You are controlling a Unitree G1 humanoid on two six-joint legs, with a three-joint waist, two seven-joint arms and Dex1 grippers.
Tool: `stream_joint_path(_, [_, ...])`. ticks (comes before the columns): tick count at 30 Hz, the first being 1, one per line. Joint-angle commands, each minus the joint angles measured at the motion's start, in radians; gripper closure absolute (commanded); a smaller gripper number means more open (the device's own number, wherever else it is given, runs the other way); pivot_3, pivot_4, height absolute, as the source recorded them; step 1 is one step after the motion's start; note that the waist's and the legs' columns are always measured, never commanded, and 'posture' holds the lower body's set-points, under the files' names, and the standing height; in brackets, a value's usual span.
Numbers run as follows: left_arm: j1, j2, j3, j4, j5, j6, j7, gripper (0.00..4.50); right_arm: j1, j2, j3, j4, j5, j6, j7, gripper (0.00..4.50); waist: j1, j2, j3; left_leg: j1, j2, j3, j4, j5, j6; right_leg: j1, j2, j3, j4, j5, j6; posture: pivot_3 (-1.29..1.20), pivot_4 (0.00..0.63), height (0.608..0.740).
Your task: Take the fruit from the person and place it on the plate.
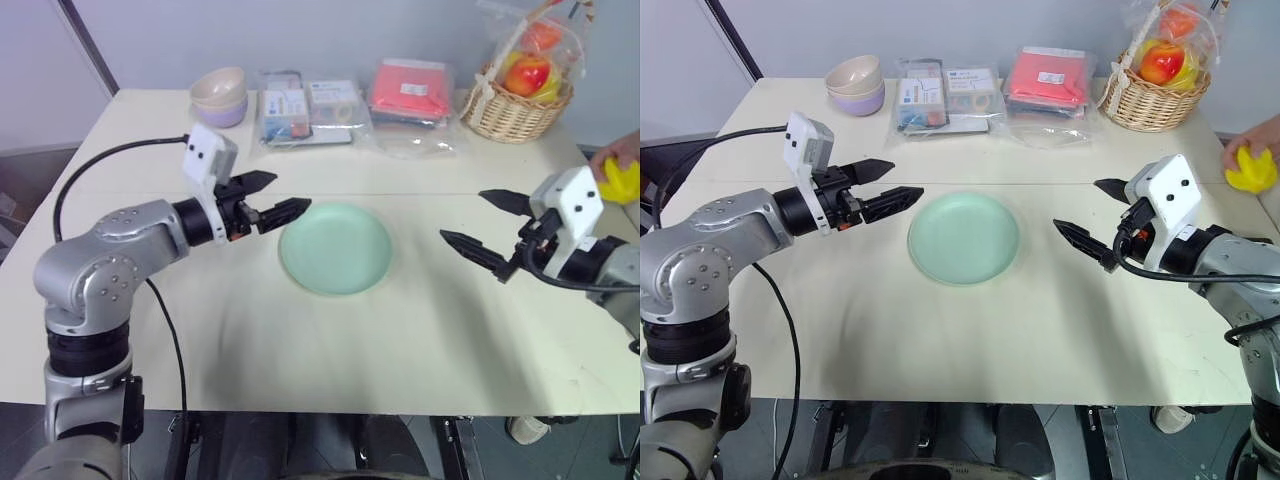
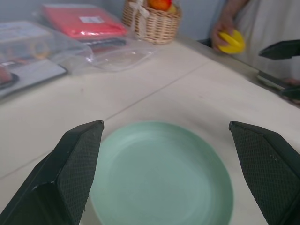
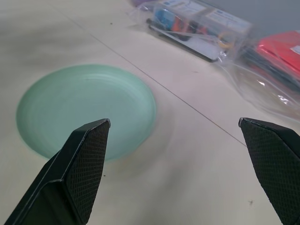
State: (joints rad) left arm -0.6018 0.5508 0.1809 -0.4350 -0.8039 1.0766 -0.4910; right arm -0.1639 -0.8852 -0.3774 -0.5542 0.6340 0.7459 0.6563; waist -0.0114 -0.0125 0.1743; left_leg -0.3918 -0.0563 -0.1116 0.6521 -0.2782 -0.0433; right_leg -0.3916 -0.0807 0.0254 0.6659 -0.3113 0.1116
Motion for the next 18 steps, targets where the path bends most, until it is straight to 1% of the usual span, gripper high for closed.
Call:
stream_joint_path(1, [0.001, 0.01, 0.041, -0.044, -0.034, -0.007, 0.016, 0.03, -0.031, -0.005, -0.002, 0.001, 0.009, -0.016, 0.01, 0.0, 0.0, 0.0, 0.0, 0.0, 0.0, 0.0, 0.0, 0.0, 0.0, 0.0, 0.0, 0.0, 0.0, 0.0, 0.0, 0.0, 0.15, 0.74])
stream_joint_path(7, [0.01, 0.011, 0.073, -0.066, -0.088, 0.007, 0.051, 0.03, -0.062, -0.007, 0.024, 0.025, 0.001, -0.019, 0.025, 0.0, 0.0, 0.0, 0.0, 0.0, 0.0, 0.0, 0.0, 0.0, 0.0, 0.0, 0.0, 0.0, 0.0, 0.0, 0.0, 0.0, 0.15, 0.74])
stream_joint_path(18, [0.043, 0.031, 0.074, -0.092, -0.124, -0.007, 0.091, 0.03, -0.09, -0.007, 0.053, 0.044, -0.007, -0.023, 0.045, 0.0, 0.0, 0.0, 0.0, 0.0, 0.0, 0.0, 0.0, 0.0, 0.0, 0.0, 0.0, 0.0, 0.0, 0.0, 0.0, 0.0, 0.15, 0.74])
